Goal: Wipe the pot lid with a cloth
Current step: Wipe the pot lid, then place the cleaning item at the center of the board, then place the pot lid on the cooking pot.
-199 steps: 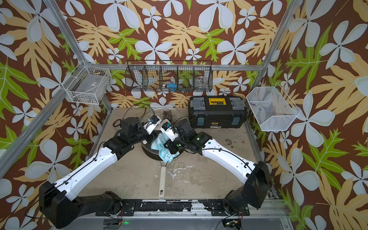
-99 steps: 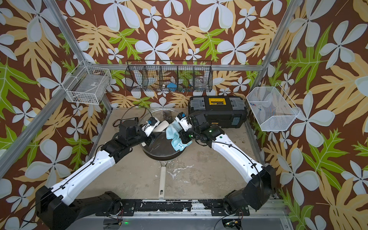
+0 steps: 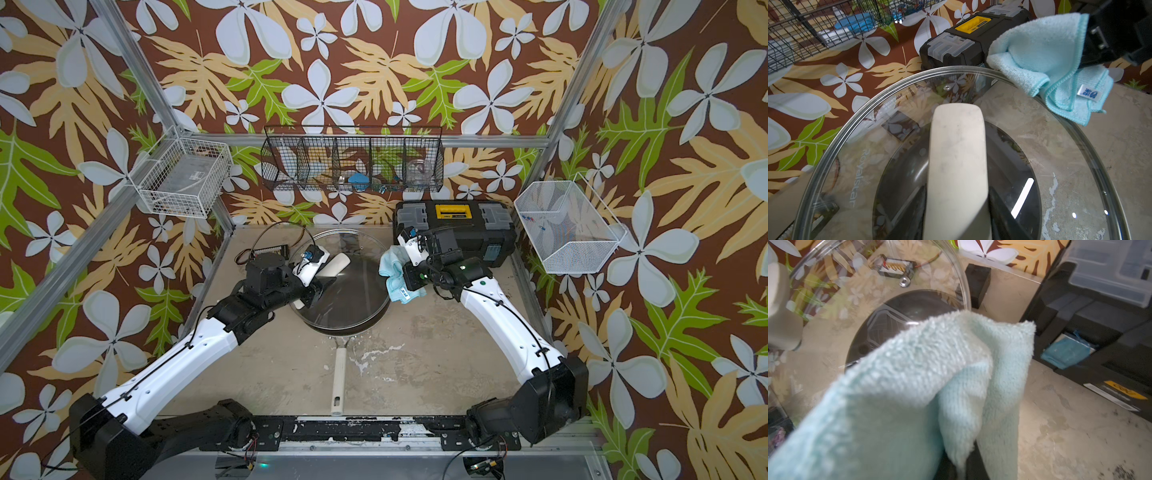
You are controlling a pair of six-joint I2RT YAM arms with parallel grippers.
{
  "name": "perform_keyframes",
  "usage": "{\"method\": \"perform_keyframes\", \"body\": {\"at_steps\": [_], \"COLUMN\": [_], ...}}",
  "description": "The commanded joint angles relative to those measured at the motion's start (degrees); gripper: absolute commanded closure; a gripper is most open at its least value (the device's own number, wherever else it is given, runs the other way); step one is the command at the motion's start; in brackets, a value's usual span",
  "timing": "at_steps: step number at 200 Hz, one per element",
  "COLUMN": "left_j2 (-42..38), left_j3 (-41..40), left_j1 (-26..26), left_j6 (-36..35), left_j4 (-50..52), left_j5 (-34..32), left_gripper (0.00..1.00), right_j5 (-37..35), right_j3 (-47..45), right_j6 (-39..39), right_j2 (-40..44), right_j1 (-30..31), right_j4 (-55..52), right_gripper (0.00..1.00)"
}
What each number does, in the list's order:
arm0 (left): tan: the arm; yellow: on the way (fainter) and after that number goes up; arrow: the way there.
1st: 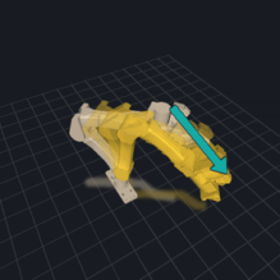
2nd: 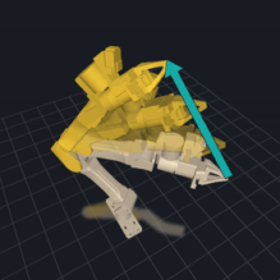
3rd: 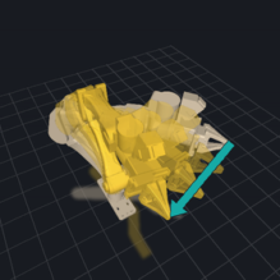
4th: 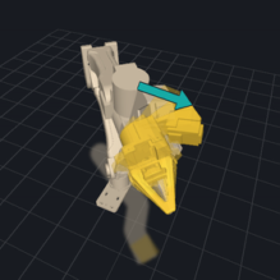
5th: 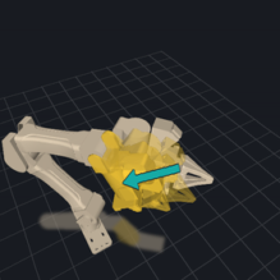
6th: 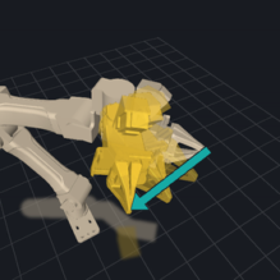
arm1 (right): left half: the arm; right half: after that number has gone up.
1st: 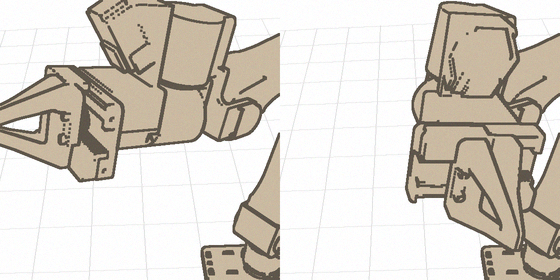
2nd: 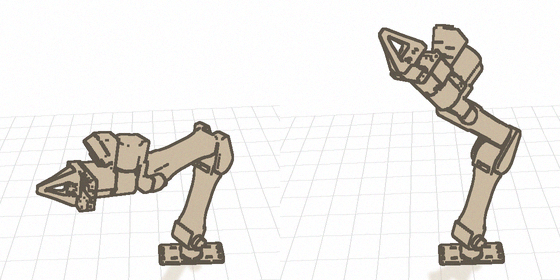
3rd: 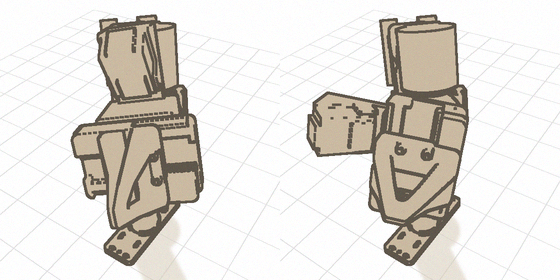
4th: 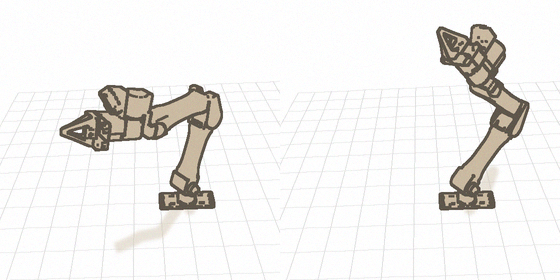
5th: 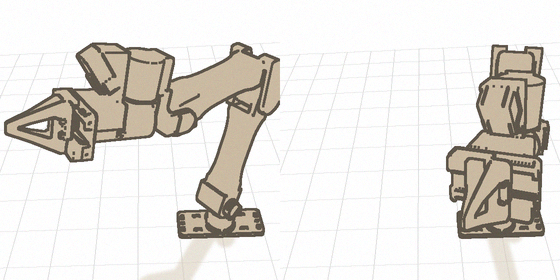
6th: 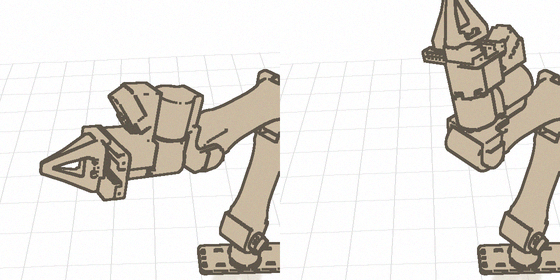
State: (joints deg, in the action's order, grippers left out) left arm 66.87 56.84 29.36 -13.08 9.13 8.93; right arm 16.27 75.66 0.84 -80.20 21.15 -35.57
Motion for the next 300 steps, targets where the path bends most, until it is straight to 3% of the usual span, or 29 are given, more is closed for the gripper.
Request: {"method": "perform_keyframes", "body": {"at_steps": [1, 49, 183, 300], "left_j2": [0.79, 1.27, 6.92, 14.23], "left_j3": [0.25, -2.71, -2.68, -1.39], "left_j1": [-0.01, 1.59, 9.09, 15.19], "left_j6": [6.29, 15.59, 27.75, 34.45], "left_j4": [-11.66, -16.37, -16.25, -15.33], "left_j5": [-4.19, -11.72, -34.35, -42.83], "left_gripper": [1.0, 1.0, 1.0, 1.0], "right_j5": [-5.69, -7.67, -12.14, -10.75], "right_j3": [-2.22, -11.49, -28.54, -29.89], "right_j6": [-0.82, -0.31, 4.5, 6.53], "right_j2": [1.58, 5.61, 3.73, -2.87], "right_j1": [-0.31, -2.48, -5.09, -6.01], "right_j4": [-1.69, 0.68, 11.86, 13.62], "right_gripper": [1.0, 1.0, 1.0, 1.0]}}
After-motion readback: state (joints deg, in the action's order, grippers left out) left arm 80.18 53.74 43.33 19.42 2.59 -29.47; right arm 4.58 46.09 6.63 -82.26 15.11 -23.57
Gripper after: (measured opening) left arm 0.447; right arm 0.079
